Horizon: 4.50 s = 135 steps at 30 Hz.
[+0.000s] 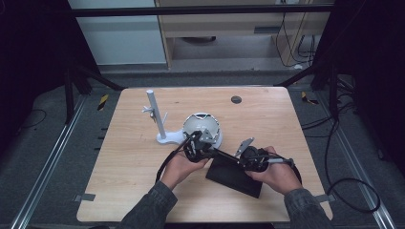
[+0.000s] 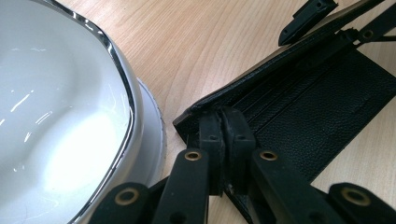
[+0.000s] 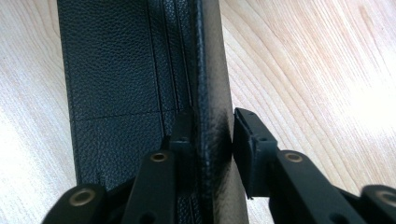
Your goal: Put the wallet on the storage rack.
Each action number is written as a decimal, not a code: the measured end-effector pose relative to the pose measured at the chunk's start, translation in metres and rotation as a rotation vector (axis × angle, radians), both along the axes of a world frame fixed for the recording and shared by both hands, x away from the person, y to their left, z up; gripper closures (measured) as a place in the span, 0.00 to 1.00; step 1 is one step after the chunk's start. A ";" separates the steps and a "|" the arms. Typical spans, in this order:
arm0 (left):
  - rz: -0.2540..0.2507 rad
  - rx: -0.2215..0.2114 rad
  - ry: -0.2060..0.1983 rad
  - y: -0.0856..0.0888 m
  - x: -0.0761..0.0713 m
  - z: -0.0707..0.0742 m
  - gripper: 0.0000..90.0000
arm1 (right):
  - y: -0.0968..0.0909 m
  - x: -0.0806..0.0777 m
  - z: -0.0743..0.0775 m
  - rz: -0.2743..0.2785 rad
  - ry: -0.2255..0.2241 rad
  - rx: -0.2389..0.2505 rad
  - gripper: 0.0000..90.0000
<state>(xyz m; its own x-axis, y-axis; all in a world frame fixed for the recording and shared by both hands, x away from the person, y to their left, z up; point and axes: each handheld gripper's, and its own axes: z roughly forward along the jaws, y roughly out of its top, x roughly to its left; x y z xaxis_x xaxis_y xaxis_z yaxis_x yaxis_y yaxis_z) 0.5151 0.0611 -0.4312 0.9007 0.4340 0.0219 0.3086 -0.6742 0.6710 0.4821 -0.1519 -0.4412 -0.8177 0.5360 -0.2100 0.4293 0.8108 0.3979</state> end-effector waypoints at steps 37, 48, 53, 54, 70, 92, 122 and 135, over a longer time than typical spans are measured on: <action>0.104 -0.147 -0.072 0.046 -0.034 0.002 0.15 | -0.029 -0.020 0.029 0.011 -0.123 0.004 0.94; 0.109 -0.203 -0.093 0.060 -0.032 0.005 0.11 | -0.034 -0.027 0.053 0.004 -0.220 0.036 0.94; 0.108 -0.205 -0.097 0.061 -0.032 0.005 0.10 | -0.043 -0.032 0.070 -0.021 -0.279 0.077 0.94; 0.110 -0.208 -0.099 0.061 -0.032 0.005 0.10 | -0.043 -0.032 0.070 -0.021 -0.279 0.077 0.94; 0.093 -0.226 -0.105 0.060 -0.032 0.003 0.10 | -0.064 -0.036 0.085 -0.078 -0.351 0.118 0.94; 0.063 -0.302 -0.129 0.054 -0.027 0.033 0.08 | -0.064 -0.040 0.105 -0.068 -0.463 0.246 0.94; -0.075 -0.348 -0.017 0.030 0.022 0.056 0.35 | -0.042 -0.037 0.103 0.033 -0.461 0.392 0.94; -0.101 -0.250 0.053 0.033 0.016 0.079 0.89 | -0.051 -0.035 0.075 0.047 -0.441 0.448 0.93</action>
<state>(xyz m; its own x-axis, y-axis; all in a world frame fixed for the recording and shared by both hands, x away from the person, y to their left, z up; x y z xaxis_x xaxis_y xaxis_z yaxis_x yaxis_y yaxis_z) 0.5315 0.0945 -0.3520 0.9368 0.3277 -0.1229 0.2871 -0.5186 0.8054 0.4468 -0.2024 -0.3663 -0.7305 0.6155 -0.2959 0.1154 0.5383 0.8348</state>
